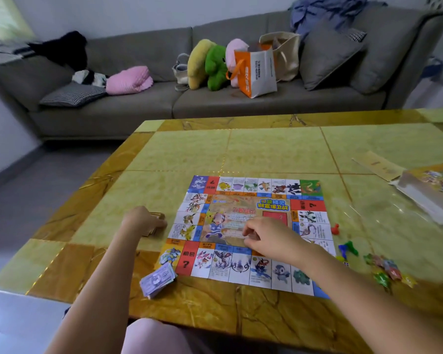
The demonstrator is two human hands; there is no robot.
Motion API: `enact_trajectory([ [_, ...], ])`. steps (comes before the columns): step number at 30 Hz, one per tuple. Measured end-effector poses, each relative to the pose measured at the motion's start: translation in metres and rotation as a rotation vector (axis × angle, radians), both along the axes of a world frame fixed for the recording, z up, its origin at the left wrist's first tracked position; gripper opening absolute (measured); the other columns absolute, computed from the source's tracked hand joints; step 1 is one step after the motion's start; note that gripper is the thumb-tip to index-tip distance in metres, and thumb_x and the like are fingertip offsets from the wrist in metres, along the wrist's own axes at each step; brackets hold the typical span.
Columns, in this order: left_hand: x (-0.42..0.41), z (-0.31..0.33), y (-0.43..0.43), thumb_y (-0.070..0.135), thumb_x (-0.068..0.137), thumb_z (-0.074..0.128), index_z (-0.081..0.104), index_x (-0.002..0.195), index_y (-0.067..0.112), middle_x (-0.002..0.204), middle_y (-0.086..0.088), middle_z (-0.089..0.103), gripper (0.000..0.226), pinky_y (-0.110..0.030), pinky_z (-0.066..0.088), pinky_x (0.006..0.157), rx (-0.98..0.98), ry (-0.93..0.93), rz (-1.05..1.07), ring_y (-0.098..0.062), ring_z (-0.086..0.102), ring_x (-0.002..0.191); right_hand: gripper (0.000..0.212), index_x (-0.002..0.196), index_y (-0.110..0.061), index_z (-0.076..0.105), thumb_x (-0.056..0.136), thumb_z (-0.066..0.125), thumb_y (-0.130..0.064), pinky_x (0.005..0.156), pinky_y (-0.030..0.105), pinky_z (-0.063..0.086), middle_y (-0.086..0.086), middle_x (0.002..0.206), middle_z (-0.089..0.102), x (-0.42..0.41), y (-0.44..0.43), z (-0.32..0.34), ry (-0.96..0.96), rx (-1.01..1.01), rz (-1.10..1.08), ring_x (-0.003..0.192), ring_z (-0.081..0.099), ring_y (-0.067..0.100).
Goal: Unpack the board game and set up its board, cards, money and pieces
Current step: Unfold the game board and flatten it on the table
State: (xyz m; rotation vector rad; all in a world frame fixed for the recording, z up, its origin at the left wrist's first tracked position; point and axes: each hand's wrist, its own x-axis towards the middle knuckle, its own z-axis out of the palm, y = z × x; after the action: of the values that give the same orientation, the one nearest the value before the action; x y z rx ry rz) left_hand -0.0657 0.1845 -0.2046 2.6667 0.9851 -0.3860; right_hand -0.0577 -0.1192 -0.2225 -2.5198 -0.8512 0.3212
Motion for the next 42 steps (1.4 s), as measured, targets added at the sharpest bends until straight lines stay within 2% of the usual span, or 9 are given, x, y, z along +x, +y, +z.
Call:
enact_trajectory([
  [2, 0.002, 0.0, 0.001, 0.045, 0.08, 0.072, 0.059, 0.086, -0.001, 0.092, -0.013, 0.059, 0.048, -0.029, 0.031, 0.05, 0.012, 0.026, -0.016, -0.029, 0.061, 0.097, 0.021, 0.11, -0.016, 0.062, 0.093, 0.056, -0.026, 0.084, 0.031, 0.049, -0.002, 0.107, 0.06, 0.001, 0.002, -0.004, -0.01, -0.018, -0.012, 0.093, 0.057, 0.013],
  [4, 0.003, -0.001, 0.003, 0.045, 0.08, 0.072, 0.048, 0.068, 0.005, 0.08, -0.009, 0.055, 0.048, -0.028, 0.03, 0.048, -0.009, 0.025, -0.003, -0.027, 0.057, 0.086, 0.021, 0.11, -0.016, 0.061, 0.093, 0.056, -0.027, 0.085, 0.031, 0.048, -0.001, 0.109, 0.057, 0.001, 0.002, -0.007, -0.016, -0.018, -0.017, 0.095, 0.057, 0.014],
  [6, 0.002, -0.001, 0.002, 0.045, 0.081, 0.071, 0.042, 0.064, 0.007, 0.07, -0.005, 0.048, 0.051, -0.026, 0.03, 0.047, -0.019, 0.021, 0.009, -0.024, 0.051, 0.079, 0.02, 0.11, -0.017, 0.061, 0.092, 0.057, -0.028, 0.086, 0.03, 0.047, -0.002, 0.111, 0.055, 0.001, 0.002, -0.008, -0.034, -0.019, -0.013, 0.097, 0.055, 0.014],
  [13, 0.0, -0.003, 0.0, 0.045, 0.08, 0.071, 0.044, 0.065, 0.006, 0.068, -0.005, 0.047, 0.05, -0.027, 0.03, 0.048, -0.038, 0.015, 0.045, -0.02, 0.049, 0.07, 0.02, 0.109, -0.017, 0.062, 0.091, 0.058, -0.025, 0.089, 0.03, 0.046, -0.002, 0.111, 0.052, -0.003, 0.001, -0.011, -0.059, -0.005, -0.004, 0.1, 0.052, 0.014],
  [18, 0.004, -0.004, -0.005, 0.035, 0.082, 0.073, 0.046, 0.066, 0.006, 0.065, -0.005, 0.05, 0.043, -0.026, 0.039, 0.057, -0.049, 0.007, 0.073, -0.018, 0.049, 0.061, 0.018, 0.107, -0.018, 0.062, 0.091, 0.059, -0.025, 0.089, 0.029, 0.045, -0.003, 0.108, 0.05, -0.004, 0.0, -0.013, -0.071, -0.002, 0.006, 0.099, 0.05, 0.013],
  [23, 0.004, 0.0, -0.009, 0.034, 0.084, 0.071, 0.046, 0.069, 0.006, 0.069, -0.004, 0.05, 0.04, -0.029, 0.04, 0.067, -0.023, 0.027, 0.051, -0.022, 0.052, 0.077, 0.02, 0.109, -0.017, 0.061, 0.091, 0.058, -0.025, 0.093, 0.029, 0.042, -0.002, 0.113, 0.051, -0.005, 0.0, -0.015, -0.076, -0.011, 0.009, 0.105, 0.048, 0.014],
  [29, 0.001, 0.001, -0.011, 0.034, 0.084, 0.071, 0.043, 0.066, 0.007, 0.072, -0.005, 0.051, 0.043, -0.029, 0.04, 0.068, -0.043, 0.028, 0.058, -0.022, 0.052, 0.079, 0.024, 0.115, -0.019, 0.058, 0.092, 0.059, -0.026, 0.093, 0.027, 0.04, -0.003, 0.117, 0.05, -0.008, -0.001, -0.016, -0.086, -0.012, 0.017, 0.11, 0.046, 0.013],
  [34, -0.009, -0.001, -0.008, 0.032, 0.084, 0.071, 0.052, 0.087, 0.002, 0.088, -0.01, 0.057, 0.035, -0.03, 0.041, 0.069, -0.073, 0.026, 0.056, -0.024, 0.053, 0.082, 0.029, 0.12, -0.021, 0.056, 0.091, 0.059, -0.025, 0.094, 0.027, 0.04, -0.004, 0.12, 0.047, -0.01, -0.004, -0.018, -0.078, -0.017, 0.02, 0.113, 0.043, 0.013],
  [42, -0.019, -0.005, -0.008, 0.034, 0.084, 0.07, 0.053, 0.091, 0.004, 0.091, -0.009, 0.059, 0.035, -0.031, 0.049, 0.076, -0.047, -0.019, 0.066, -0.024, 0.057, 0.085, 0.03, 0.121, -0.021, 0.056, 0.091, 0.059, -0.022, 0.097, 0.026, 0.04, -0.004, 0.126, 0.047, -0.01, -0.005, -0.014, -0.076, -0.033, 0.025, 0.116, 0.045, 0.012],
])
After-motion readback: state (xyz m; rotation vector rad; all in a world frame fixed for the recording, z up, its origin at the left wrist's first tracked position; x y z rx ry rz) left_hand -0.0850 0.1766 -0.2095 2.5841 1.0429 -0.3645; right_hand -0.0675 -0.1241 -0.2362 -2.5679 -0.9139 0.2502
